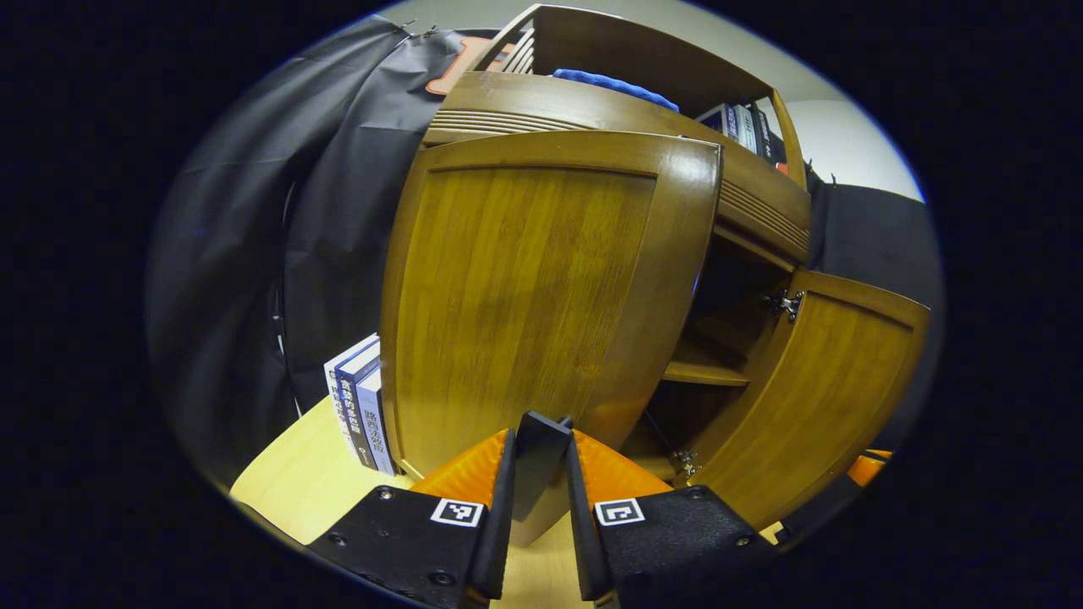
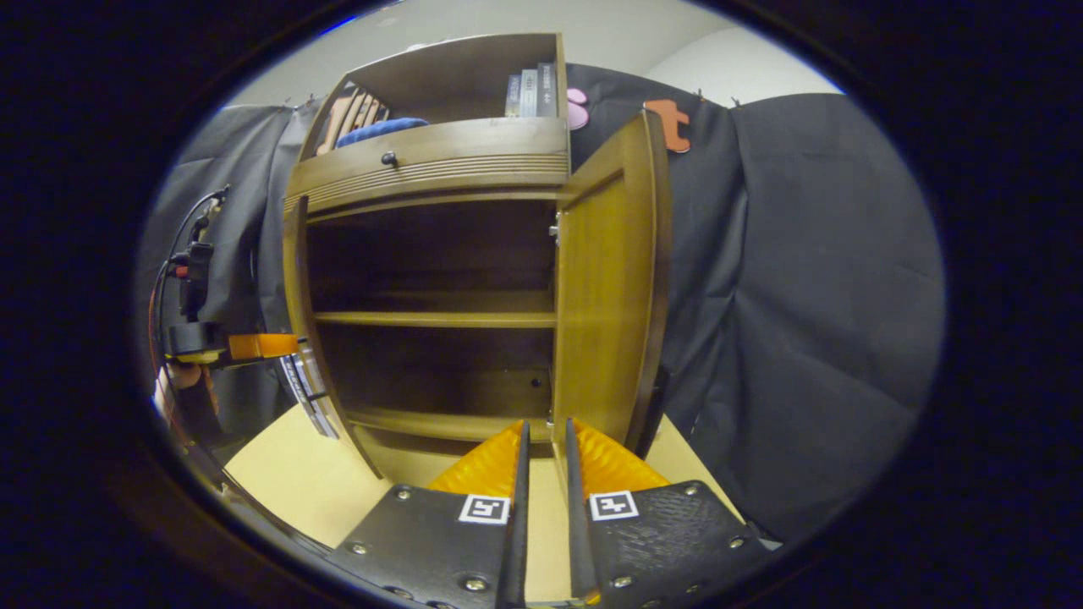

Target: Open the right door of the double-door shoe cabinet with the right hand, and open the left door with the left hand.

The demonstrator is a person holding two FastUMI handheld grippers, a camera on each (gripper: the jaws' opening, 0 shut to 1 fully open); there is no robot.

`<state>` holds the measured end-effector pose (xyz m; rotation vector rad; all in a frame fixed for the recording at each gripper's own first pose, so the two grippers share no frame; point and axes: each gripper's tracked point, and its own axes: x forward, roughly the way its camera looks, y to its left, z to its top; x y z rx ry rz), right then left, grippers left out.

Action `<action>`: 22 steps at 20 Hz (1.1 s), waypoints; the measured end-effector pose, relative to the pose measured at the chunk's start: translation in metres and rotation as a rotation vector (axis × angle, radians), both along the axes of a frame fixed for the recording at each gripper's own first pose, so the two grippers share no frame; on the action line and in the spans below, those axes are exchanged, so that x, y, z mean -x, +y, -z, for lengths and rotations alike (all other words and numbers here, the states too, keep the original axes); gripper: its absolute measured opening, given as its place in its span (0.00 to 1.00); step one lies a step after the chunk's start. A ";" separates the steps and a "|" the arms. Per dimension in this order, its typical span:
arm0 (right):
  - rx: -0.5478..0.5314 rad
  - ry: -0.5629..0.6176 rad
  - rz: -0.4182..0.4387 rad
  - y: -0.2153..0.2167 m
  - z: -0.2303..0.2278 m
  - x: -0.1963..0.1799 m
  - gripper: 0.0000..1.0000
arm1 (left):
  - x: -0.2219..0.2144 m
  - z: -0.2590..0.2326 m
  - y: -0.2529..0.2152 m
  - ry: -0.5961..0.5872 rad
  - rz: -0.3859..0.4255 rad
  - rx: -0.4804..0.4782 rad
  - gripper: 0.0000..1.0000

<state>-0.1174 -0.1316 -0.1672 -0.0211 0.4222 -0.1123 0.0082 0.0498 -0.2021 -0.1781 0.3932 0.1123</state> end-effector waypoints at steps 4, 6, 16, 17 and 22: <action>-0.017 0.003 -0.051 0.017 0.004 -0.011 0.20 | 0.014 -0.005 0.009 -0.002 -0.023 -0.011 0.30; -0.028 0.007 -0.082 0.028 0.007 -0.017 0.20 | 0.021 -0.007 0.013 0.001 -0.032 -0.017 0.27; -0.064 0.031 -0.231 0.085 0.021 -0.038 0.20 | 0.054 -0.018 0.047 0.011 -0.101 -0.073 0.16; -0.068 0.033 -0.241 0.090 0.023 -0.039 0.20 | 0.056 -0.018 0.050 0.009 -0.108 -0.076 0.14; -0.085 0.044 -0.276 0.106 0.029 -0.041 0.20 | 0.068 -0.022 0.068 0.013 -0.138 -0.082 0.14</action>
